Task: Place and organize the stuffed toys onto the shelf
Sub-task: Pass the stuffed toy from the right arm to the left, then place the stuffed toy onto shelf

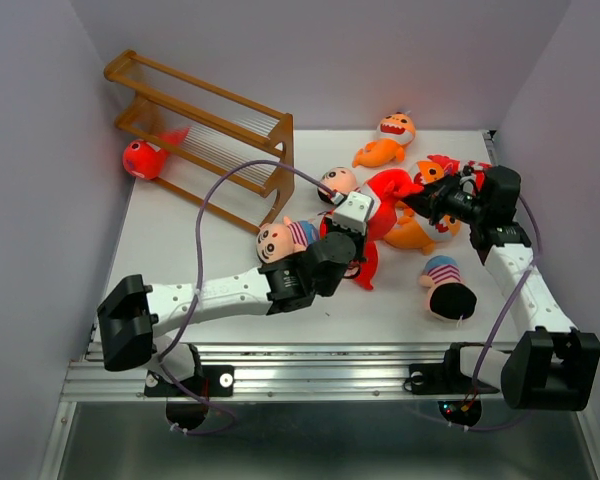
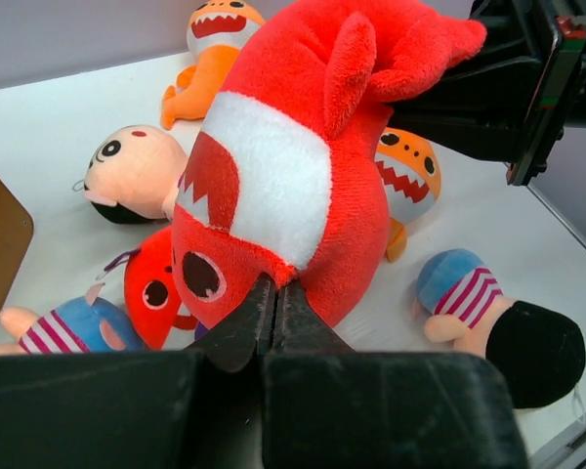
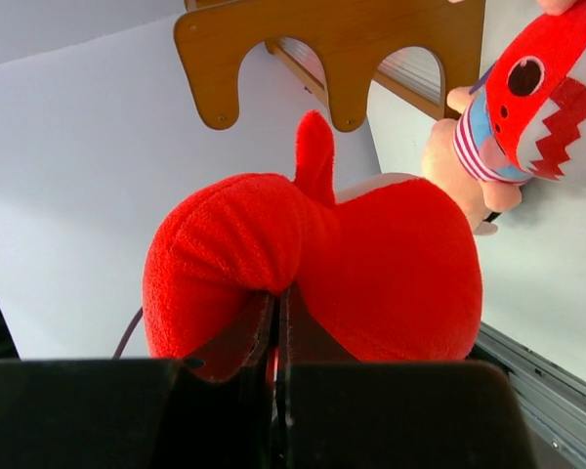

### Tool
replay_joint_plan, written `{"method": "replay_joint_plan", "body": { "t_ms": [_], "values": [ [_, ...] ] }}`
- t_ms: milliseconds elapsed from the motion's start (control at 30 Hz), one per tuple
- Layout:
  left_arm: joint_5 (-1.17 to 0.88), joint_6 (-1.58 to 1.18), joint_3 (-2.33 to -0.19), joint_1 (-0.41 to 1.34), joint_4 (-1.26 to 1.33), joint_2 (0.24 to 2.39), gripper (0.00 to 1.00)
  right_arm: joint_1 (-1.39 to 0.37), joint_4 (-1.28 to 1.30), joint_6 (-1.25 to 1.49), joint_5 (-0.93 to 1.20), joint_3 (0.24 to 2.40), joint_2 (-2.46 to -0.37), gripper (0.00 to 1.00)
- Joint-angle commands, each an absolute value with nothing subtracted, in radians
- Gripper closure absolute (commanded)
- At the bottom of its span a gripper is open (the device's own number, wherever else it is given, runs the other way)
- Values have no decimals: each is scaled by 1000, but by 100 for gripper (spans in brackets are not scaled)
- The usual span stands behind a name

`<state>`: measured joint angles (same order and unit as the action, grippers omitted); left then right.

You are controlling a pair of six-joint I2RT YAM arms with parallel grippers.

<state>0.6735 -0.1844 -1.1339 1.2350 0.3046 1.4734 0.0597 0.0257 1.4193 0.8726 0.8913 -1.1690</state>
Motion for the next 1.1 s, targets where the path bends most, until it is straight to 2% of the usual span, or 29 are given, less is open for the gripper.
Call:
{"method": "replay_joint_plan", "body": {
  "t_ms": [0,67,100,200,233,300,333,500,567,600,700,800,1067],
  "values": [
    [643,-153,-1095,1213,397,1367,100,64,-35,1421,902,882,-1137,99],
    [626,-158,-1086,1203,399,1339,100,64,-35,1414,902,879,-1132,95],
    [612,-170,-1077,1190,396,1330,100,64,-34,1402,903,879,-1131,86],
    [568,-182,-1063,1177,371,1295,100,64,-35,1378,913,882,-1129,76],
    [557,-192,-1062,1167,362,1289,100,64,-35,1368,916,888,-1129,68],
    [520,-195,-1052,1161,333,1264,100,64,-34,1348,920,891,-1127,59],
    [505,-195,-1048,1155,325,1256,100,74,-35,1335,920,894,-1124,51],
    [437,-189,-1020,1143,253,1187,100,74,-35,1261,945,908,-1117,27],
    [427,-180,-1014,1135,226,1151,100,83,-37,1221,959,922,-1115,23],
    [414,-178,-1006,1131,197,1137,100,83,-38,1156,983,930,-1114,14],
    [378,-163,-994,1111,122,1080,100,83,-44,978,1060,960,-1114,5],
    [350,-143,-989,1082,22,1022,100,92,-41,796,1136,979,-1111,0],
    [322,-46,-1037,983,-274,853,100,103,-38,510,1212,878,-1086,0]
  ]
}}
